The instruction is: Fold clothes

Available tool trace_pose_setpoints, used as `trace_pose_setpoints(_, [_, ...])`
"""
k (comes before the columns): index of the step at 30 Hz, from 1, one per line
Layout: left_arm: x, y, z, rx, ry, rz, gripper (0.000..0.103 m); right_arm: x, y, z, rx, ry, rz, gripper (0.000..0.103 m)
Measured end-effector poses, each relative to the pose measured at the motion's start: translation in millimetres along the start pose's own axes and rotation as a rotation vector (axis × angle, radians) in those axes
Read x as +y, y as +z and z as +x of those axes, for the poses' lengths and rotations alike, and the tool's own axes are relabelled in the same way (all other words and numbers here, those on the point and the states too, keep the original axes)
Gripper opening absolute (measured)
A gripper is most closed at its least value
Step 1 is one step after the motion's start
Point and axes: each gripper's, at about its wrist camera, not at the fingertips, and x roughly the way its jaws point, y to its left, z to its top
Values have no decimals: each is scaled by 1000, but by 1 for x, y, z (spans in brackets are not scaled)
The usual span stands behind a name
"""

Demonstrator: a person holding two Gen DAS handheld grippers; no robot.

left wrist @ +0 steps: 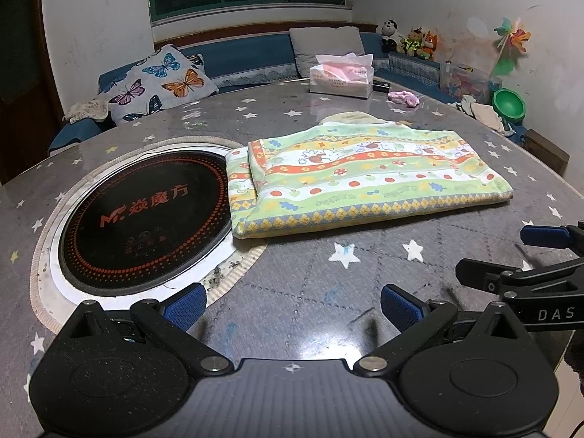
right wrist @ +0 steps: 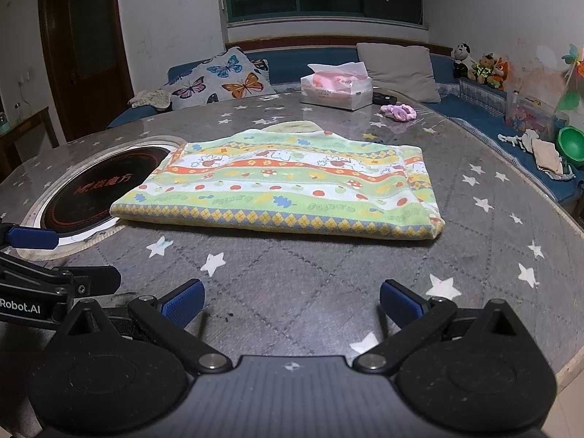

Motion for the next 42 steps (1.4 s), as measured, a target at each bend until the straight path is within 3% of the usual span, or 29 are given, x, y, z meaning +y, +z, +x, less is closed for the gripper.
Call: trace_pose_setpoints(42, [-4,-1,-8,-15,1,3,103,0,-4,0,4,6,6,103])
